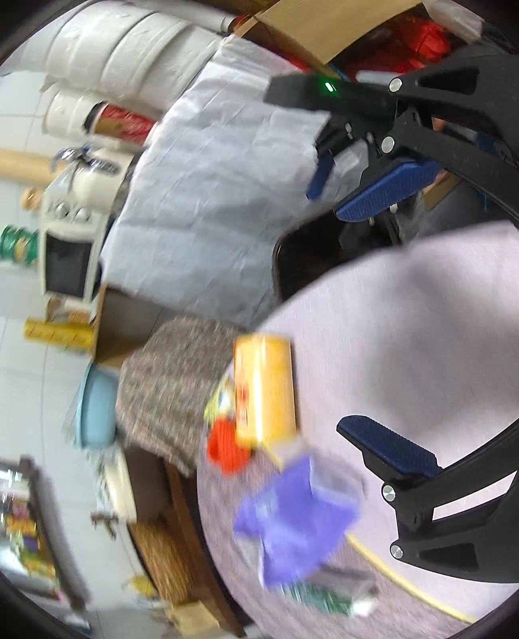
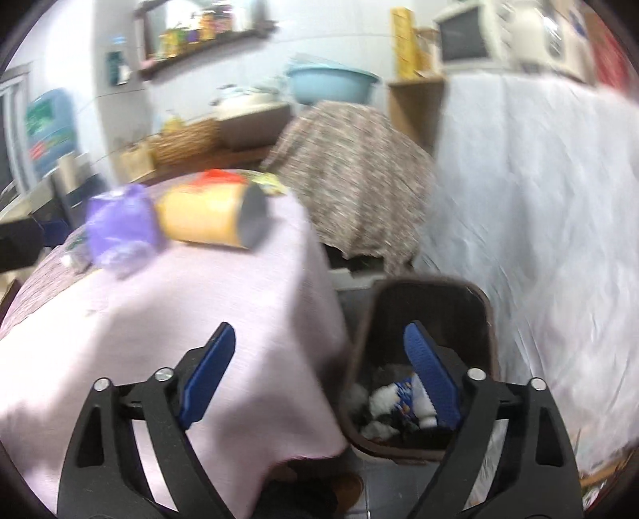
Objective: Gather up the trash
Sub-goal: 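Return to the table and grasp the purple bag with the right tool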
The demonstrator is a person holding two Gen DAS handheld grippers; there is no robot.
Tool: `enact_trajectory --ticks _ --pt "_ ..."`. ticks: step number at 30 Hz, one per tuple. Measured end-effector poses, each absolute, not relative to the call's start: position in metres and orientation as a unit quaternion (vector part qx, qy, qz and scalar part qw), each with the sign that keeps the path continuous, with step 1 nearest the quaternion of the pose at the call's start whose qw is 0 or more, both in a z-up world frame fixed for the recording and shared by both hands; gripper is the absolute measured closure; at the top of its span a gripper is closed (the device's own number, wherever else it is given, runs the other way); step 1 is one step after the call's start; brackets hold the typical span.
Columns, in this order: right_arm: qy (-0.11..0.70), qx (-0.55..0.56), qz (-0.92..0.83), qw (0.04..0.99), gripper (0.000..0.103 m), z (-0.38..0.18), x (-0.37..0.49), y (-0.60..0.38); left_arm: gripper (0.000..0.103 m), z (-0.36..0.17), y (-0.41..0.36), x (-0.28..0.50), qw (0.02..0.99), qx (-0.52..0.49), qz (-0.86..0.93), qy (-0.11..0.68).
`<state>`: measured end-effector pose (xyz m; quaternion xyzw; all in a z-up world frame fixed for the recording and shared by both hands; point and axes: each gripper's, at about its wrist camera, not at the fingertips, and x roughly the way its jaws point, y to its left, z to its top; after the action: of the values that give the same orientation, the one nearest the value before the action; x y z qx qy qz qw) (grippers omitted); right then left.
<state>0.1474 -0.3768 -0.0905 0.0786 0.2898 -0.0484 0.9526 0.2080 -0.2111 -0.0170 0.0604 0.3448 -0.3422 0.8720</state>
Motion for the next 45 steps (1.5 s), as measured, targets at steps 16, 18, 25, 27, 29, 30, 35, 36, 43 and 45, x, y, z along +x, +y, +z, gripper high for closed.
enact_trajectory --ticks 16,18,25,27,29,30,35,36,43,45 --pt "0.283 0.040 0.094 0.954 0.015 -0.040 0.188 -0.260 0.006 -0.046 -0.025 0.233 0.909 -0.001 -0.172 0.379" --pt "0.291 0.038 0.108 0.950 0.015 -0.040 0.200 -0.245 0.006 -0.048 -0.011 0.237 0.912 -0.004 -0.157 0.379" --pt "0.315 -0.007 0.135 0.939 0.015 -0.043 0.244 -0.186 0.007 -0.053 0.012 0.254 0.916 -0.001 -0.126 0.381" --pt "0.322 -0.049 0.125 0.937 0.015 -0.048 0.257 -0.164 0.007 -0.056 0.013 0.259 0.914 0.000 -0.126 0.386" --pt "0.326 -0.089 0.117 0.934 0.016 -0.055 0.267 -0.148 0.006 -0.057 0.014 0.263 0.914 0.003 -0.123 0.388" --pt "0.324 -0.118 0.111 0.932 0.018 -0.060 0.272 -0.139 0.006 -0.058 0.014 0.266 0.914 0.006 -0.122 0.388" --pt "0.324 -0.205 0.085 0.919 0.062 -0.080 0.295 -0.123 0.006 -0.063 0.013 0.281 0.911 0.018 -0.115 0.397" --pt "0.321 -0.204 0.080 0.921 0.071 -0.079 0.296 -0.125 0.006 -0.064 0.012 0.285 0.909 0.017 -0.115 0.400" --pt "0.264 -0.161 0.088 0.947 0.094 -0.052 0.268 -0.145 0.006 -0.064 -0.006 0.317 0.905 0.045 -0.111 0.409" --pt "0.251 -0.153 0.090 0.952 0.096 -0.045 0.257 -0.149 0.006 -0.064 -0.013 0.327 0.904 0.058 -0.106 0.410"
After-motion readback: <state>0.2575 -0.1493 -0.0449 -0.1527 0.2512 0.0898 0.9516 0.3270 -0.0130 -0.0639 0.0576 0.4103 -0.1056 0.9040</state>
